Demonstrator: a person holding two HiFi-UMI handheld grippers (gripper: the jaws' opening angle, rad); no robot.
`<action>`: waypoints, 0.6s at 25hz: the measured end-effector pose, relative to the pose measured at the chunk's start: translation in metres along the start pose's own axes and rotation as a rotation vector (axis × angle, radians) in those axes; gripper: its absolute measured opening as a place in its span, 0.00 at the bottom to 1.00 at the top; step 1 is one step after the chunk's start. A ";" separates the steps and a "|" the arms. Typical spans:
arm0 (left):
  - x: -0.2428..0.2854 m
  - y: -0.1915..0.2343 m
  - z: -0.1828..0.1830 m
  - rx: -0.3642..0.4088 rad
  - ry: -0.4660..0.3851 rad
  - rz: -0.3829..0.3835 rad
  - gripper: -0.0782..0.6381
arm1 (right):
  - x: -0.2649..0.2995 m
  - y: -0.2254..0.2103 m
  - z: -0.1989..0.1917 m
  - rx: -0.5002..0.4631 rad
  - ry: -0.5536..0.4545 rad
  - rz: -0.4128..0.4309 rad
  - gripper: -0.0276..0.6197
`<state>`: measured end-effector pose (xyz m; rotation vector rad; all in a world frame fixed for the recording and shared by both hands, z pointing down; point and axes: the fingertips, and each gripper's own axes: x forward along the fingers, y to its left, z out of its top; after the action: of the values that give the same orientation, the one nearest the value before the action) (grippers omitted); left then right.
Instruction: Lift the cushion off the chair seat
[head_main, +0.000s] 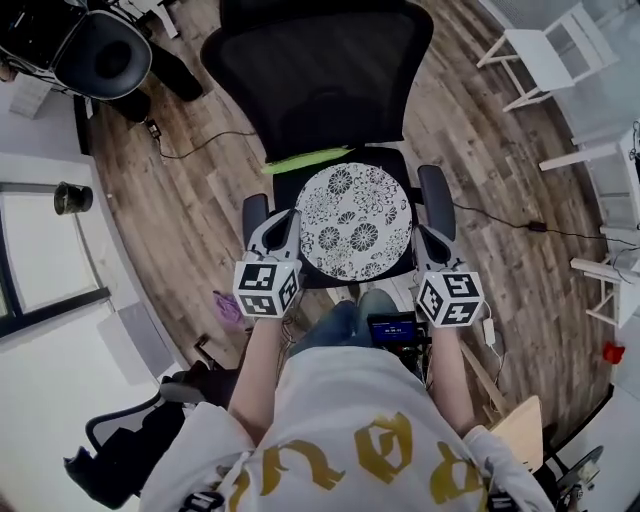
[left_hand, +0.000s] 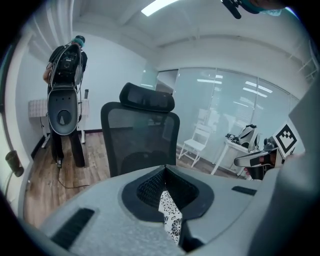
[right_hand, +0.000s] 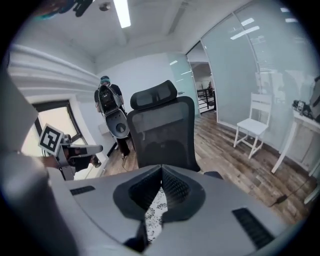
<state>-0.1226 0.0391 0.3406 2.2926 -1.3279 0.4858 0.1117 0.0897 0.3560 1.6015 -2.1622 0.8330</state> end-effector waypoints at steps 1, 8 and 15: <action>0.003 0.002 0.001 0.000 0.000 0.006 0.12 | 0.004 -0.001 0.002 -0.034 0.009 -0.002 0.06; 0.023 0.008 -0.002 -0.043 0.030 0.044 0.12 | 0.035 -0.023 0.015 -0.163 0.024 -0.061 0.06; 0.034 0.031 -0.029 -0.104 0.083 0.118 0.12 | 0.066 -0.026 0.004 -0.169 0.078 -0.003 0.06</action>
<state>-0.1360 0.0164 0.3889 2.0963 -1.4193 0.5311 0.1150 0.0319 0.3977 1.4640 -2.1142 0.6799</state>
